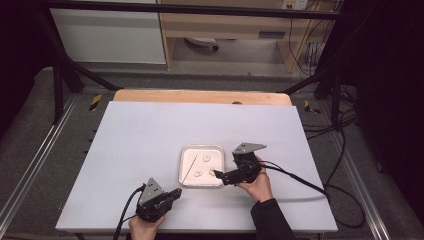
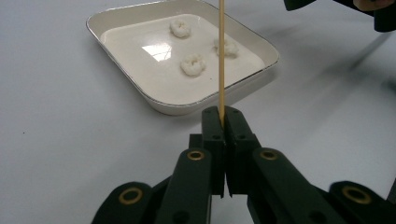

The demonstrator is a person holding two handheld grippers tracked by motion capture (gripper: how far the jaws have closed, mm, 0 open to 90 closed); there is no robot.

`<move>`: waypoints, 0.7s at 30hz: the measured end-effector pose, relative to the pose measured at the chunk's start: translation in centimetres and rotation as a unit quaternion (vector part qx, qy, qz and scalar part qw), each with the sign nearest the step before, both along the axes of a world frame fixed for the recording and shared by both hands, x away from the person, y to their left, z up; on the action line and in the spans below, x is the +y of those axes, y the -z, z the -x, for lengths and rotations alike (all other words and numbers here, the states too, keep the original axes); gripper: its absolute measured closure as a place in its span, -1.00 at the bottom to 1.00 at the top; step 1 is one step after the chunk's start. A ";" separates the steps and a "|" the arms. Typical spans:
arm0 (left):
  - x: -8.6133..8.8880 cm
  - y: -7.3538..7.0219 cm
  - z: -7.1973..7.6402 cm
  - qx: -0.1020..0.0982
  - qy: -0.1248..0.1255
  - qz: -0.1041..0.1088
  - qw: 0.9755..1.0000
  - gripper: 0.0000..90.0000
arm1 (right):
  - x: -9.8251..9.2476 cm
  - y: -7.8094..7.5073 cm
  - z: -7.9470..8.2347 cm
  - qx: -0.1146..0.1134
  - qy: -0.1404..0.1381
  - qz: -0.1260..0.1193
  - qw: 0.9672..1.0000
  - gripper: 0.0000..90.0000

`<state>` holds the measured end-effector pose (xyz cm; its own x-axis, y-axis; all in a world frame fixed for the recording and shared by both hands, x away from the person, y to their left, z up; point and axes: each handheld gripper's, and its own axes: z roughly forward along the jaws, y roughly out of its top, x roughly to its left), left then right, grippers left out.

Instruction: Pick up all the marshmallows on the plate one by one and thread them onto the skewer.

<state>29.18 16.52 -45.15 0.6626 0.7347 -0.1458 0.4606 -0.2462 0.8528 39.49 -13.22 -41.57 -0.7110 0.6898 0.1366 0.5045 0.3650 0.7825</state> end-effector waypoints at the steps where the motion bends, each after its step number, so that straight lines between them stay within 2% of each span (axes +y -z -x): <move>1: 0.0 0.0 0.0 0.001 0.001 -0.001 1.000 0.95 | 0.2 0.0 -0.1 0.002 -0.001 -0.002 1.000 -0.93; 8: 0.0 0.3 0.2 0.002 0.002 -0.002 1.000 0.95 | 1.6 0.7 -1.0 0.009 -0.009 0.014 1.000 -0.88; 11: -0.1 0.2 0.2 0.000 0.003 0.000 1.000 0.95 | 2.1 1.1 -1.3 0.014 -0.018 0.010 1.000 -0.80; 15: -0.3 0.3 0.1 0.000 0.005 0.000 1.000 0.95 | 2.7 1.5 -1.6 0.011 -0.029 0.025 0.999 -0.62; 18: -0.4 0.3 0.2 -0.001 0.005 -0.002 1.000 0.95 | 2.9 1.9 -1.7 0.014 -0.040 0.026 0.999 -0.42; 21: -0.4 0.3 0.3 -0.002 0.006 -0.001 1.000 0.95 | 3.0 2.3 -1.7 0.014 -0.042 0.039 0.998 -0.22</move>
